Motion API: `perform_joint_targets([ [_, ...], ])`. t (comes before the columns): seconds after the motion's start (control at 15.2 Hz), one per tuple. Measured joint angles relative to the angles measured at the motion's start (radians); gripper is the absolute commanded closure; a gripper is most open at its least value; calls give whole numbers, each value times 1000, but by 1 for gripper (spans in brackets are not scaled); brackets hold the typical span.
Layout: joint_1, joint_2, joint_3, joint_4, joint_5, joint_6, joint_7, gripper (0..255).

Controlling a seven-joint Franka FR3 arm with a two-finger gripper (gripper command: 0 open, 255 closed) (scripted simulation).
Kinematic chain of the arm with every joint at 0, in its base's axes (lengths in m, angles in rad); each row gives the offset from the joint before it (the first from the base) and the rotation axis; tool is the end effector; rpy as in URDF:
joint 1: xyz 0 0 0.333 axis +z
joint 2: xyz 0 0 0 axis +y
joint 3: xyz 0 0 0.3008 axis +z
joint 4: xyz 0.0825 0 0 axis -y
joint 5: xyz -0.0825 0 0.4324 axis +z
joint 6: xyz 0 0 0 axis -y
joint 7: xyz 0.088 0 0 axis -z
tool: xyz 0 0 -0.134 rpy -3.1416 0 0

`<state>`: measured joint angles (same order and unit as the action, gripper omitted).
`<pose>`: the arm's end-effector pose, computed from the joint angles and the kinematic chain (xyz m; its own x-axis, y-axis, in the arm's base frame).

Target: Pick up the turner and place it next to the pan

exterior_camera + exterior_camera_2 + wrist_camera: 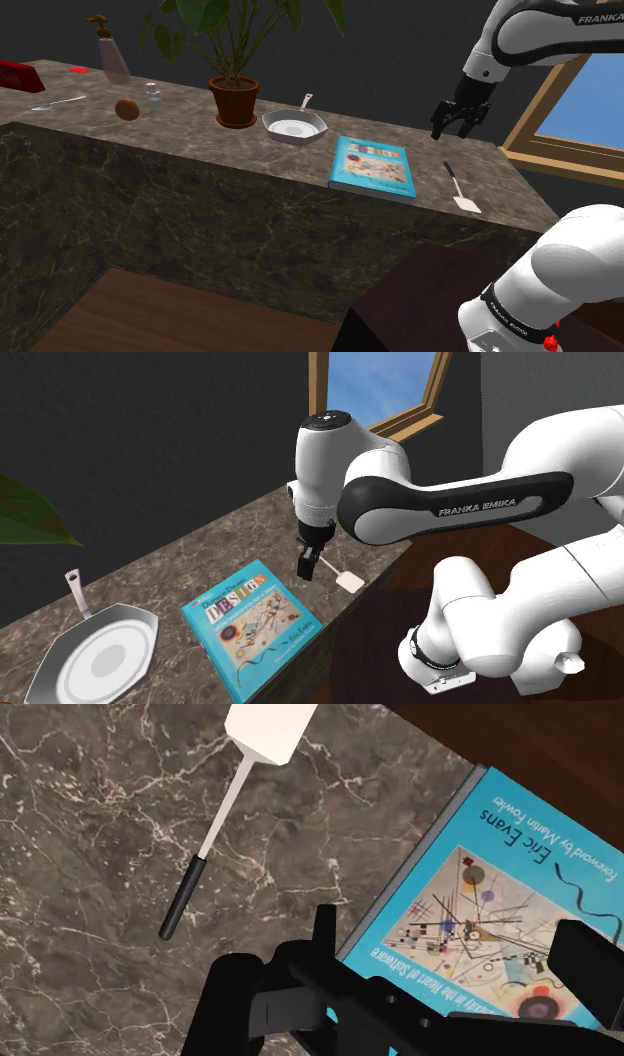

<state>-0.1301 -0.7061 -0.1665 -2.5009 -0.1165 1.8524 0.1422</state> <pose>0.3841 -0.1286 0.4669 0.9300 -0.3637 0.0523 -0.3641 -0.9314 -0.0017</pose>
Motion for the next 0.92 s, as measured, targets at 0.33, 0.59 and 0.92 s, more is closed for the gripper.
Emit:
perform_joint_targets([
  [0.33,-81,47,-57,-83,-40,135,55,0],
  [0.59,-145,104,-106,-122,-70,238,96,0],
  [0.92,-229,182,-174,-174,-108,374,142,0],
])
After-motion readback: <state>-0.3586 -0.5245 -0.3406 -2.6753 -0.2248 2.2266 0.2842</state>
